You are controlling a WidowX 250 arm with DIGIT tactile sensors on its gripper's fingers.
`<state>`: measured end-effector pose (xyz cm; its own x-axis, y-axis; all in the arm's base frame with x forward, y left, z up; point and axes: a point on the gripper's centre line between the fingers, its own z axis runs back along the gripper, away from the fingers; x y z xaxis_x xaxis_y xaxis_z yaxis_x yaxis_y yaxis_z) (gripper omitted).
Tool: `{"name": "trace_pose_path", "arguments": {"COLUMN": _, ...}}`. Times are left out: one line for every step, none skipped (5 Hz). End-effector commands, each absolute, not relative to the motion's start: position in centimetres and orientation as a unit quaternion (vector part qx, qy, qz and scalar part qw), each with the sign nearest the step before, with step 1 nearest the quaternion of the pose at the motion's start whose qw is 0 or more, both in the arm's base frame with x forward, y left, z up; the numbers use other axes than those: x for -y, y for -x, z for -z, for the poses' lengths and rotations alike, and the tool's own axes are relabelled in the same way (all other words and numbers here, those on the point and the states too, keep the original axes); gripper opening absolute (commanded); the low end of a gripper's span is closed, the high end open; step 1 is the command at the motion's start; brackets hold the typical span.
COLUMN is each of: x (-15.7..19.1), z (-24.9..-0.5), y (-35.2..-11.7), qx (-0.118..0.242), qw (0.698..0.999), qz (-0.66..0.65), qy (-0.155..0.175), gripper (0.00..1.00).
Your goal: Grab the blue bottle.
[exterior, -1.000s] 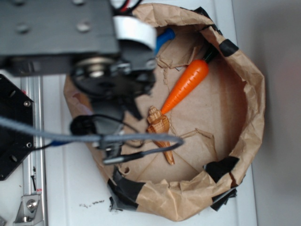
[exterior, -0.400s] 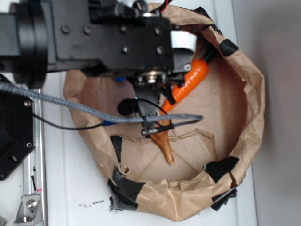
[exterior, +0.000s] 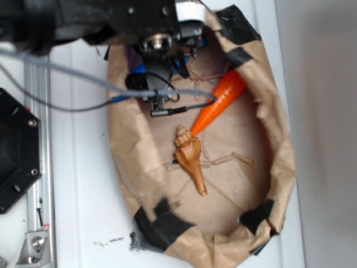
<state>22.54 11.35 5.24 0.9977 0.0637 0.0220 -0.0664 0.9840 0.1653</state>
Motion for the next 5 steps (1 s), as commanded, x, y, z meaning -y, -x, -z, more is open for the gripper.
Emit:
{"name": "trace_pose_path", "arguments": {"x": -12.2, "z": -3.5, "y": -23.9, "qx": -0.009, "qw": 1.000, "qz": -0.005, "qy": -0.013, "gripper": 1.00}}
{"name": "trace_pose_path", "arguments": {"x": -11.1, "z": -3.1, "y": -24.5, "qx": -0.042, "qw": 0.999, "qz": -0.007, "qy": -0.003, "gripper": 1.00}}
{"name": "trace_pose_path", "arguments": {"x": -11.4, "z": -3.0, "y": -24.6, "qx": -0.030, "qw": 0.999, "qz": -0.024, "qy": 0.004, "gripper": 0.58}}
{"name": "trace_pose_path", "arguments": {"x": -11.7, "z": -3.4, "y": -24.4, "qx": -0.039, "qw": 0.998, "qz": -0.046, "qy": -0.021, "gripper": 0.00}}
{"name": "trace_pose_path", "arguments": {"x": -11.0, "z": -3.9, "y": -24.3, "qx": -0.050, "qw": 0.997, "qz": -0.046, "qy": -0.037, "gripper": 0.00}}
